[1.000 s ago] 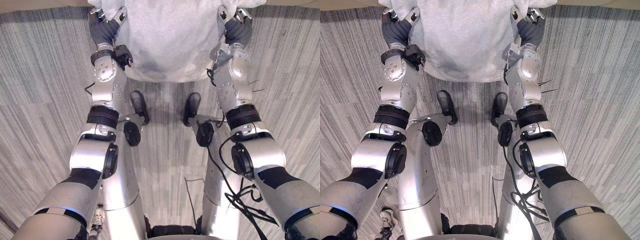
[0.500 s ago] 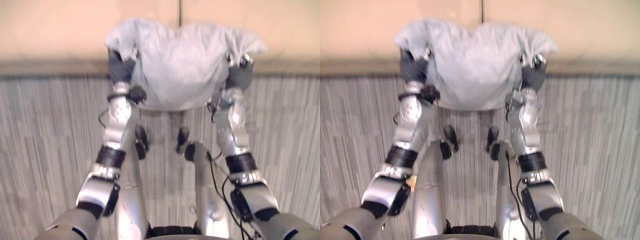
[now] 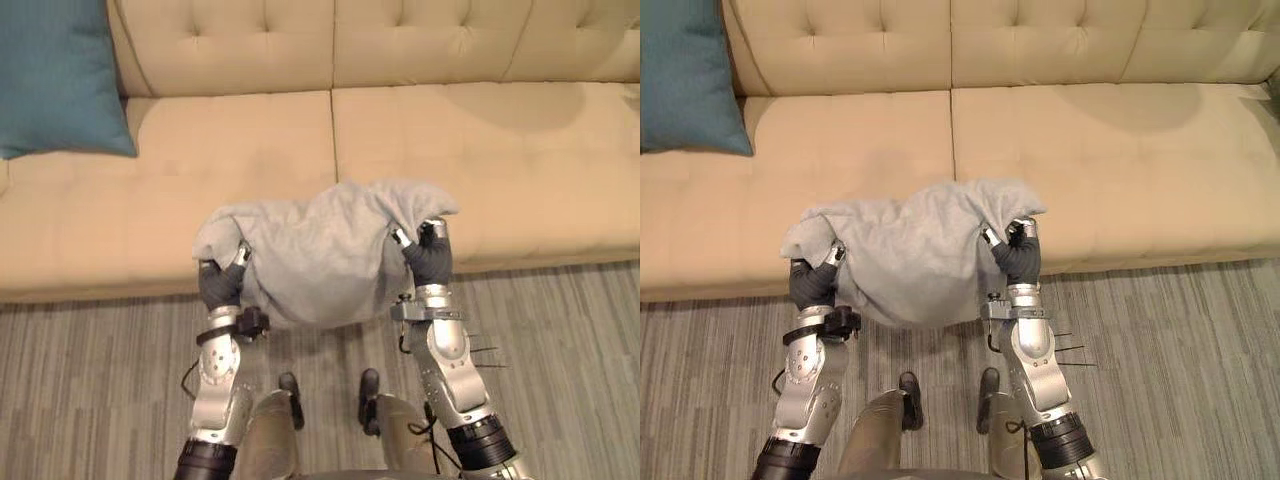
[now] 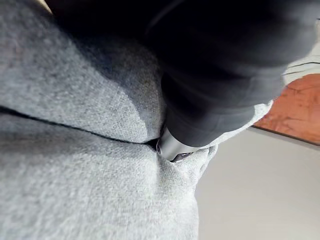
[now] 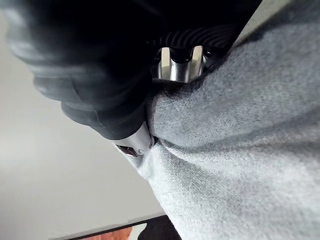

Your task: Pick up cushions and gather them together orderly.

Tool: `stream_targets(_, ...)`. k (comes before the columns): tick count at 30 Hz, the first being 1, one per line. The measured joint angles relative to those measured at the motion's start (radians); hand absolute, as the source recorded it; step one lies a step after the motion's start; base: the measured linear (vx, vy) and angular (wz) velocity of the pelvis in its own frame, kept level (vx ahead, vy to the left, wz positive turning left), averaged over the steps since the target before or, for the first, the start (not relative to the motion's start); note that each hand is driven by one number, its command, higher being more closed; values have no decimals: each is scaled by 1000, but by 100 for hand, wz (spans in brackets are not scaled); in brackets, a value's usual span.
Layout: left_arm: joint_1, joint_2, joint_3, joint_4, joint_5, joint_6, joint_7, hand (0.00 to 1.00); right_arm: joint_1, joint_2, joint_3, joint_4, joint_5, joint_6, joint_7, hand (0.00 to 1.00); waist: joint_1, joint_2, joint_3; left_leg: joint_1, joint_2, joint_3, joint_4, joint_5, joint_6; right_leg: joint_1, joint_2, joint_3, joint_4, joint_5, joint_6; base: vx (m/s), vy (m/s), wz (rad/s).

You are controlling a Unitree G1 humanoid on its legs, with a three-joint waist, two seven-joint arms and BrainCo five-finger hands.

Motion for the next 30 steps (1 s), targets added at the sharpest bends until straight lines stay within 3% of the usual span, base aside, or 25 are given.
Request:
stream_targets(1,4,1,0,0,0,1,-1,100,0,0,0,4,-2,2,1,100,1,-1,0,11,-1,1,4,-14,2,-14,-5,2,42,4,5,47,66,-8)
stream_targets(2,12,4,0,-1,2,4,-4,100,0,0,0,17,-7,4,4,100,-1,0,-1,44,-8,-2,2,-41,36,-60,-28,5,160,17,4,52,28,2)
stream_targets(3,14,6,0,-1,6,4,-5,100,-1,0,0,24,-15,5,4,100,-5,2,-2,60,-12,-5,-4,-47,47,-70,-34,0,174,-6,-1,106,3,18)
stream_targets(4,13,7,0,-3,16,3,-6,100,-3,-8,1,28,-32,6,5,100,-11,5,-6,79,-14,-11,-22,-51,50,-86,-41,-17,138,-40,-9,161,-34,27)
stream_targets(6,8,12,0,-10,20,-3,-6,100,-12,-19,3,31,-35,11,10,100,-18,9,-8,93,-13,-30,-60,-52,49,-113,-37,-36,-38,-33,-11,229,-78,30)
stream_targets(7,-1,18,0,-11,20,-3,-6,100,-28,-29,3,45,-35,19,10,100,-28,9,-9,101,-12,-45,-84,-54,44,-136,-26,-38,-183,5,-6,338,-150,45)
stream_targets(9,-4,18,-6,-10,24,-1,-6,100,-34,-50,3,60,-37,36,9,100,-54,7,-13,129,-12,-76,-97,-72,-19,-131,-9,-28,-381,96,1,470,-234,58)
stream_targets(10,-1,10,-21,-5,28,4,-9,100,-9,-70,3,59,-36,40,10,100,-62,21,-23,156,5,-97,-78,-95,-76,-126,2,-10,-358,227,-39,528,-230,45)
stream_targets(11,0,-10,-31,3,31,12,-18,100,7,-96,3,59,-35,53,10,100,-60,70,-42,145,49,-129,-31,-92,-111,-135,38,-38,-291,198,-71,662,-257,31)
stream_targets(12,-4,-10,-32,4,36,15,-20,100,7,-96,3,59,-35,63,10,100,-62,73,-44,122,64,-144,29,-69,-140,-135,47,-44,-270,169,-82,552,-183,-6)
stream_targets(13,-15,-12,-37,13,38,15,-22,100,7,-98,2,59,-35,68,10,100,-53,74,-44,54,86,-168,205,10,-134,-114,67,-46,-252,138,-99,644,-241,-21)
stream_targets(14,-29,-14,-38,43,37,15,-33,100,9,-101,0,59,-34,73,9,100,-39,75,-43,-30,112,-174,408,81,-104,-55,85,-45,-278,118,-115,518,-196,-28)
stream_targets(16,-34,-15,-52,75,37,17,-43,100,16,-101,-11,46,-30,76,8,100,-33,78,-42,-113,123,-171,606,68,-90,59,105,-40,-347,114,-120,456,-118,-20)
stream_targets(17,-33,-14,-61,79,37,19,-57,100,28,-101,-25,13,-29,74,8,100,-30,78,-42,-150,118,-150,627,56,-70,108,103,-36,-375,113,-122,481,-56,-21)
stream_targets(18,-36,-14,-64,79,37,19,-68,100,25,-102,-40,-35,-29,63,8,100,-20,78,-42,-201,103,-124,582,43,-52,151,96,-19,-406,112,-123,369,0,-20)
stream_targets(20,-42,-14,-66,79,37,21,-77,100,13,-102,-47,-67,-30,52,8,100,-17,78,-42,-242,92,-107,470,43,-52,178,86,-16,-432,111,-122,310,69,-26)
stream_targets(22,-60,-13,-83,82,37,27,-80,100,8,-102,-69,-74,-31,33,8,100,-18,80,-43,-233,69,-96,253,55,-57,198,71,-17,-440,97,-99,279,138,-14)
stream_targets(23,-79,-12,-104,83,38,28,-81,100,11,-102,-94,-80,-31,30,2,100,-25,102,-56,-180,50,-97,23,161,-53,200,75,-14,-433,81,-73,288,241,1)
stream_targets(24,-103,-9,-118,87,44,29,-81,100,11,-89,-117,-79,-32,30,0,100,-26,107,-62,-136,41,-93,-72,195,-10,199,75,-6,-423,57,-46,276,258,13)
stream_targets(26,-142,18,-128,102,59,44,-81,100,9,-52,-139,-78,-35,33,-1,100,-21,90,-59,-112,3,-84,-107,212,5,185,44,-1,-384,50,-39,227,224,20)
stream_targets(28,-139,36,-110,101,60,43,-75,100,-7,-32,-124,-67,-42,33,-1,100,-15,92,-58,-82,-8,-72,-120,216,14,163,31,42,-336,14,-23,112,126,5)
stream_targets(30,-159,47,-71,101,61,42,-59,100,-48,5,-103,-40,-54,34,-4,100,-3,81,-64,-66,-30,-60,-144,215,15,155,28,82,-399,48,-19,55,53,1)
